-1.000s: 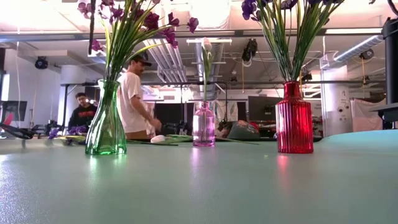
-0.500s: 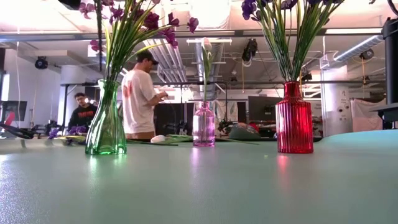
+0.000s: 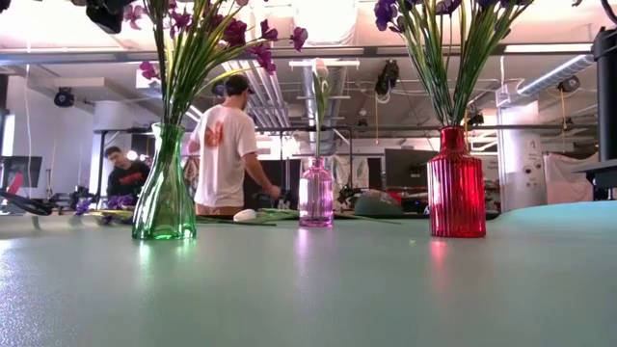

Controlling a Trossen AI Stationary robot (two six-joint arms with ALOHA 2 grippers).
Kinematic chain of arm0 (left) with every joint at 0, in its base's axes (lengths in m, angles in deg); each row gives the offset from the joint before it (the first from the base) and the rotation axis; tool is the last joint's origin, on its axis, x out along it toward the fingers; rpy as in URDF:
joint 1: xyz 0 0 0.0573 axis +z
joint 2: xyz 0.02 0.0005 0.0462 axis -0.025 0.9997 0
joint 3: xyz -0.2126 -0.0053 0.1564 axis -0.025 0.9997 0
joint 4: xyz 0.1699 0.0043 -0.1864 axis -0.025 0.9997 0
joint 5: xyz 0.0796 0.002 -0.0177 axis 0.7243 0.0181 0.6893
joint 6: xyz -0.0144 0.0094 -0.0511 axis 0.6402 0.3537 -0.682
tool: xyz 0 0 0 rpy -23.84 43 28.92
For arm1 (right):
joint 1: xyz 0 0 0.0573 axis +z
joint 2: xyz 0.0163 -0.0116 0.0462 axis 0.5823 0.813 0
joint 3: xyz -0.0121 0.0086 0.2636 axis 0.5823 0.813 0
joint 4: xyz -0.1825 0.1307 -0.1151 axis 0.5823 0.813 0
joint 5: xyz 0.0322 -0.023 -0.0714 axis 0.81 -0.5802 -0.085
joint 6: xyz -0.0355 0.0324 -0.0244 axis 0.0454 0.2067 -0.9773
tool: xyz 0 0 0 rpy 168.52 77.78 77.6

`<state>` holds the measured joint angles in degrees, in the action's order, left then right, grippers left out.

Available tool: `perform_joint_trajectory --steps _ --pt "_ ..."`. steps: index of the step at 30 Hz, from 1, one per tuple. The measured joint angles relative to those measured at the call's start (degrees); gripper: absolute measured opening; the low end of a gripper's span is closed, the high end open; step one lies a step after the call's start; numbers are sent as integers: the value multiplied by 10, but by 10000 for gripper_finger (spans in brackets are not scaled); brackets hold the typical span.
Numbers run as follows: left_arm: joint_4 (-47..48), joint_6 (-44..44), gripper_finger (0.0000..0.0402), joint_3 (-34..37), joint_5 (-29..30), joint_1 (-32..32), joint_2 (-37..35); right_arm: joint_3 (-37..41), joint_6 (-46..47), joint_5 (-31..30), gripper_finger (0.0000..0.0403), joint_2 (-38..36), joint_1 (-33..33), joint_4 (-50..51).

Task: Sort flowers into vase by color
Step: Put the pink flowers into the green flower vase

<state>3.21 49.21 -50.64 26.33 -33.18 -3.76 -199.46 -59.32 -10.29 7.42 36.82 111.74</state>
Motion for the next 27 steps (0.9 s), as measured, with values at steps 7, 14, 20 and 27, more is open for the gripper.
perform_joint_trajectory --steps 7,14,20,27 --pt "-3 -33 0 17 18 0 4 2 0 0 183 0 0 0" --pt "-4 -51 0 35 30 0 8 3 0 0 183 0 0 -1" --pt "-2 -50 0 44 29 0 20 8 0 0 184 0 0 -5" --pt "-3 -67 0 49 30 0 30 13 1 0 185 0 0 -15"
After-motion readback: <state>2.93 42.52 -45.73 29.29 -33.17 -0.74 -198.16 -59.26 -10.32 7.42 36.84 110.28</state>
